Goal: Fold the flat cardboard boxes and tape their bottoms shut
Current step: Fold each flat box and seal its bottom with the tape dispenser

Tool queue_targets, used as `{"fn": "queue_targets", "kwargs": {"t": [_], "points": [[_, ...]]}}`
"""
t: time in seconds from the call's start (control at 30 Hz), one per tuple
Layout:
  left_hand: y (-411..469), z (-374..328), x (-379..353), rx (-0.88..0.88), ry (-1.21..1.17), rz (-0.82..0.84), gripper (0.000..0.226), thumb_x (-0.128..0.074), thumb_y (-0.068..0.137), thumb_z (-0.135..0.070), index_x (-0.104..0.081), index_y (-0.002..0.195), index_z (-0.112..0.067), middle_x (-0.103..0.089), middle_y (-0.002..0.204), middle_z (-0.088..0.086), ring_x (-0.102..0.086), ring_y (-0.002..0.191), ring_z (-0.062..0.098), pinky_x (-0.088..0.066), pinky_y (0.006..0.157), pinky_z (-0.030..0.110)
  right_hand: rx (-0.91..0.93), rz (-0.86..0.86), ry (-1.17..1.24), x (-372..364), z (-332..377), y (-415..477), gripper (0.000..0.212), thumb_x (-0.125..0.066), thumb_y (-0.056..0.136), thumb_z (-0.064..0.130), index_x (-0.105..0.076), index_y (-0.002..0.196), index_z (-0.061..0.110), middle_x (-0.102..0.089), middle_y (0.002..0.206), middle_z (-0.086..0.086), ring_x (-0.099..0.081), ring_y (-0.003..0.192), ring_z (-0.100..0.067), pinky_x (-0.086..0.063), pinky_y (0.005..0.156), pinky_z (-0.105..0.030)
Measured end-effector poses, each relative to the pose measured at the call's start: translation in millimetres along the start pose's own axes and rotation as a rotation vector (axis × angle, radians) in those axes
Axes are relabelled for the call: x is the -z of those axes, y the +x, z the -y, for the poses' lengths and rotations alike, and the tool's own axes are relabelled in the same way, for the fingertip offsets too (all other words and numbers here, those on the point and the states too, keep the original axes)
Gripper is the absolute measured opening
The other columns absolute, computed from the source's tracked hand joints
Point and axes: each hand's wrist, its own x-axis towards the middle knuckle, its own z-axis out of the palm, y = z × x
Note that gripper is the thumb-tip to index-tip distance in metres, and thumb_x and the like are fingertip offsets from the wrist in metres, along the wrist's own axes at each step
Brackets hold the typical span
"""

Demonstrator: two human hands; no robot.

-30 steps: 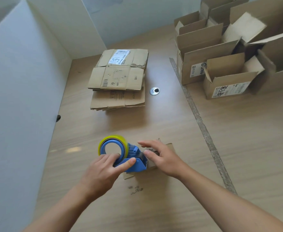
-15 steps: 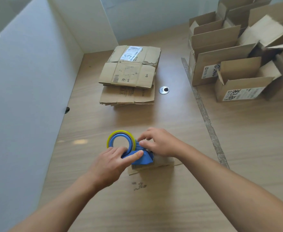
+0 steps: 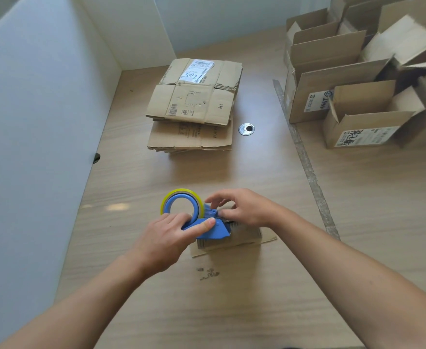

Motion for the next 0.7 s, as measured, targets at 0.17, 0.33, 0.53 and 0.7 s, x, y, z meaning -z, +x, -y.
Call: {"fn": "queue_targets", "kwargs": {"t": [0.17,0.33,0.53,0.7], "points": [[3,2,1,0.004,-0.005,0.005,0.069,-0.044,0.089,-0.018,-0.022,0.151,-0.042,-0.048,0.083,0.001,-0.041,0.058,0.023,-0.034,0.052,0.030,0.029,-0.018,-0.026,-3,-4,4,0.039,-0.056,0.092,0.007,-0.058,0.123,0.029,-0.064,0.111,0.010,-0.058,0.108,-0.002,-0.052,0.093,-0.031],[3,2,3,0.011,-0.037,0.012,0.069,-0.043,0.090,-0.020,-0.020,0.151,-0.043,-0.051,0.084,0.001,-0.042,0.057,0.023,-0.037,0.050,0.031,0.049,-0.046,0.050,-4,-9,6,0.033,-0.060,0.094,0.011,-0.049,0.116,0.033,-0.064,0.107,0.008,-0.056,0.083,0.019,-0.049,0.072,-0.015],[6,6,1,0.009,-0.099,0.024,0.089,-0.071,0.084,-0.016,-0.019,0.151,-0.043,-0.053,0.085,0.002,-0.044,0.058,0.025,-0.042,0.051,0.032,0.064,-0.040,0.044,-1,-14,13,0.024,-0.063,0.094,0.011,-0.058,0.111,0.027,-0.065,0.106,0.008,-0.057,0.108,0.000,-0.051,0.082,-0.017],[7,8,1,0.013,-0.087,0.019,0.076,-0.046,0.091,-0.029,-0.007,0.154,-0.046,-0.053,0.085,0.001,-0.045,0.058,0.024,-0.043,0.050,0.032,0.079,-0.069,0.081,-7,-16,13,0.028,-0.053,0.093,0.002,-0.064,0.112,0.019,-0.065,0.108,0.012,-0.059,0.099,0.009,-0.044,0.081,-0.011]]}}
